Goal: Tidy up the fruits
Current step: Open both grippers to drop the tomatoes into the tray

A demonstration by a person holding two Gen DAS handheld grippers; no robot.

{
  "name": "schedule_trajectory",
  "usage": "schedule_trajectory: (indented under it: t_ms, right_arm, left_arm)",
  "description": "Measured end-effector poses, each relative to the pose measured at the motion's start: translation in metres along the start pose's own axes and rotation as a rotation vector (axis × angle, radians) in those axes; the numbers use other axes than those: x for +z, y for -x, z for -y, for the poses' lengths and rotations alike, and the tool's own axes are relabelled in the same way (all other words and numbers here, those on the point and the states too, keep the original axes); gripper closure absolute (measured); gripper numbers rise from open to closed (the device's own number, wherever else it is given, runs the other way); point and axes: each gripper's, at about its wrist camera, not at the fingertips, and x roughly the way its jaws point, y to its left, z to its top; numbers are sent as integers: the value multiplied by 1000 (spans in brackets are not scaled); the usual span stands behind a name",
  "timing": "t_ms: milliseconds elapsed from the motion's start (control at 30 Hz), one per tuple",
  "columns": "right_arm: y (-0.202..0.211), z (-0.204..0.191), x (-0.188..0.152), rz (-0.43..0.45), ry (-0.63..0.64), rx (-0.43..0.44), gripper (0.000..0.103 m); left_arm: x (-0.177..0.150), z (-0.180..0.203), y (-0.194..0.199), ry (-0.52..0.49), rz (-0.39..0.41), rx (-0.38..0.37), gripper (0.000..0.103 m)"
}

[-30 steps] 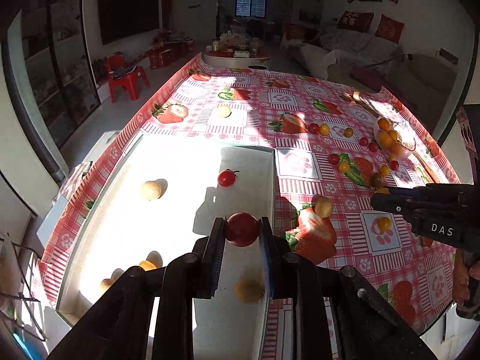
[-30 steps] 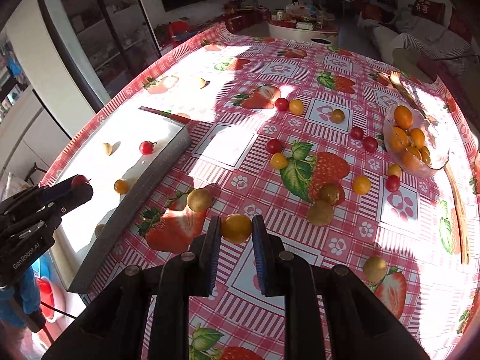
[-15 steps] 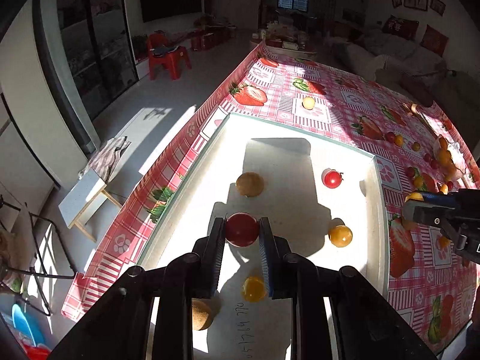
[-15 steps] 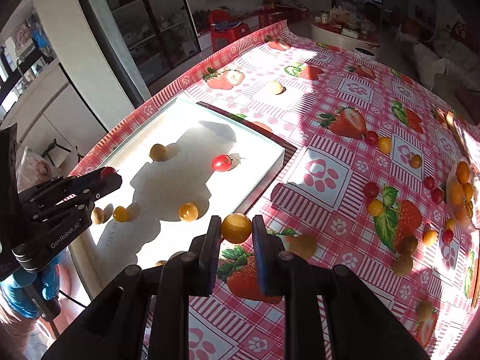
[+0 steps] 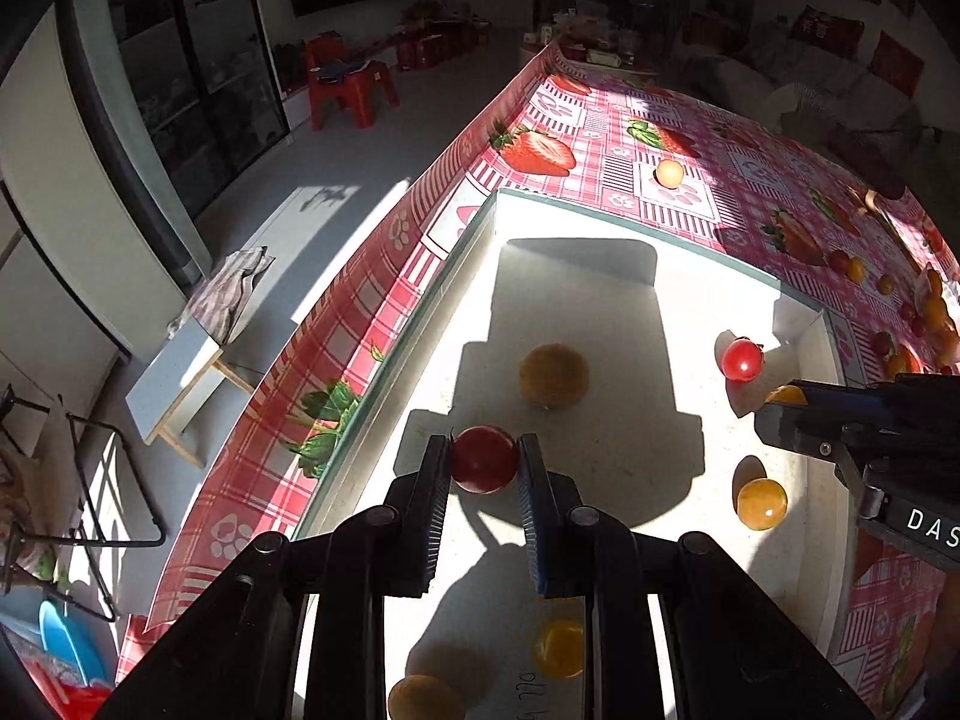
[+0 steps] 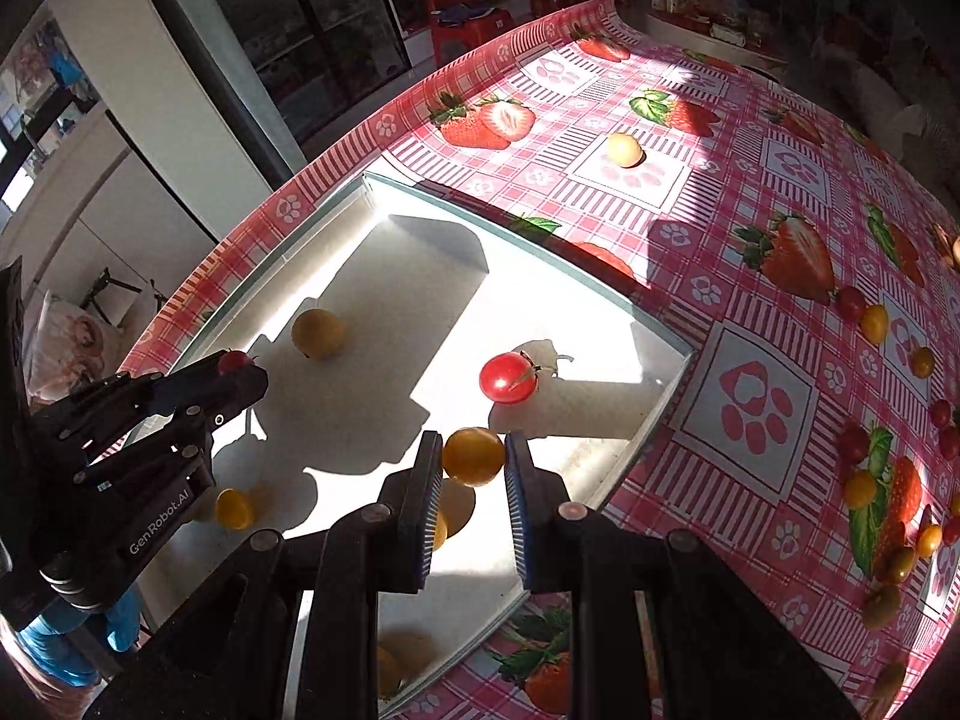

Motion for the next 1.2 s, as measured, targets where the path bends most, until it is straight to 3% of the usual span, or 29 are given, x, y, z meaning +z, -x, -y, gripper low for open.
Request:
schedule_trajectory:
  t_ms: [567,667,800,833,900,967,1133,1200]
  right_arm:
    - [-20,-5,0,-29,57,-44,78]
    - [-18,-3,0,-24,45,-32,69]
    - [-11,-4,-1,-4,43,-32,49]
    - [-9,-4,-1,0,43,-33,48]
    - [-6,-3,-2,9,43,-38,43]
    - [-2,-3,-2,19,40,-34,42]
    - [11,1,-3,42,21,-33,38]
    - [17,3,-5,56,12,-22,31]
  left_arm:
    - [0,7,-7,-44,-17,22,79]
    - [0,5,-7,-36,-19,23,78]
    - [0,4,-7,-29,-21,24,78]
    - [1,4,-7,-28,-22,25,75]
    - [0,3,-2,-22,4,28,25]
    - [1,5,6,-28,50,22,25]
    - [1,6,7,-25,32,42,25]
    - [-2,6,11,-21,29,38,25]
